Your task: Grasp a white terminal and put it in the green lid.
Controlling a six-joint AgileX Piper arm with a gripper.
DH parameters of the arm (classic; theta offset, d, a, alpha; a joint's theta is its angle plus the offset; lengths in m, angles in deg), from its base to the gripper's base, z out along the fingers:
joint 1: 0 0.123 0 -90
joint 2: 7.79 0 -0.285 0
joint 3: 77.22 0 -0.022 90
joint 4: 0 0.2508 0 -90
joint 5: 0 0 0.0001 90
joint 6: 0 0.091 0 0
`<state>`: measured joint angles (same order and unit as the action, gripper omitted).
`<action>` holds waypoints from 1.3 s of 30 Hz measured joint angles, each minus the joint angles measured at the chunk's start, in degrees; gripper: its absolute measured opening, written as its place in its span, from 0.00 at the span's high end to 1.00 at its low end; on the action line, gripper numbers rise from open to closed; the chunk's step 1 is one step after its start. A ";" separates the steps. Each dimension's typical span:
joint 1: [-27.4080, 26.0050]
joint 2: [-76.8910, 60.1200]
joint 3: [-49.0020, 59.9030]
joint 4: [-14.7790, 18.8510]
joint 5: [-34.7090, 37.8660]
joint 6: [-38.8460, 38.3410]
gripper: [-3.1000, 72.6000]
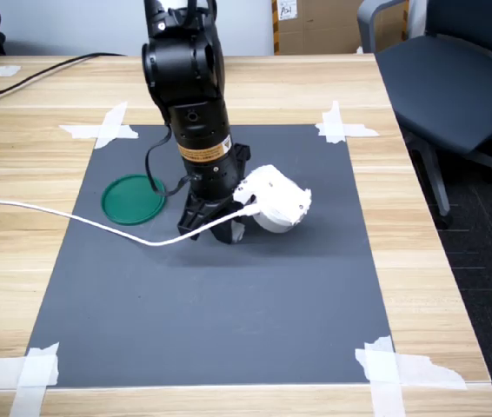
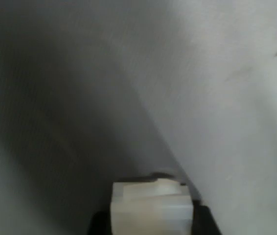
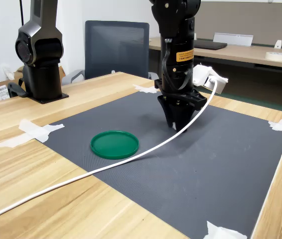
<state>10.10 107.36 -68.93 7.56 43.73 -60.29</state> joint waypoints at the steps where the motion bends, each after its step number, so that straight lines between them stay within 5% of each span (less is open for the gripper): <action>1: 0.00 -0.05 0.00 0.11 -0.24 0.00 0.62; 24: 0.00 -13.06 0.14 -0.33 3.23 2.83 0.62; 34: -0.53 -20.10 7.22 -6.00 4.08 8.60 0.62; 39: -5.37 -22.63 11.28 -6.41 2.54 9.28 0.62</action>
<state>4.74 84.74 -57.65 1.15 46.27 -51.01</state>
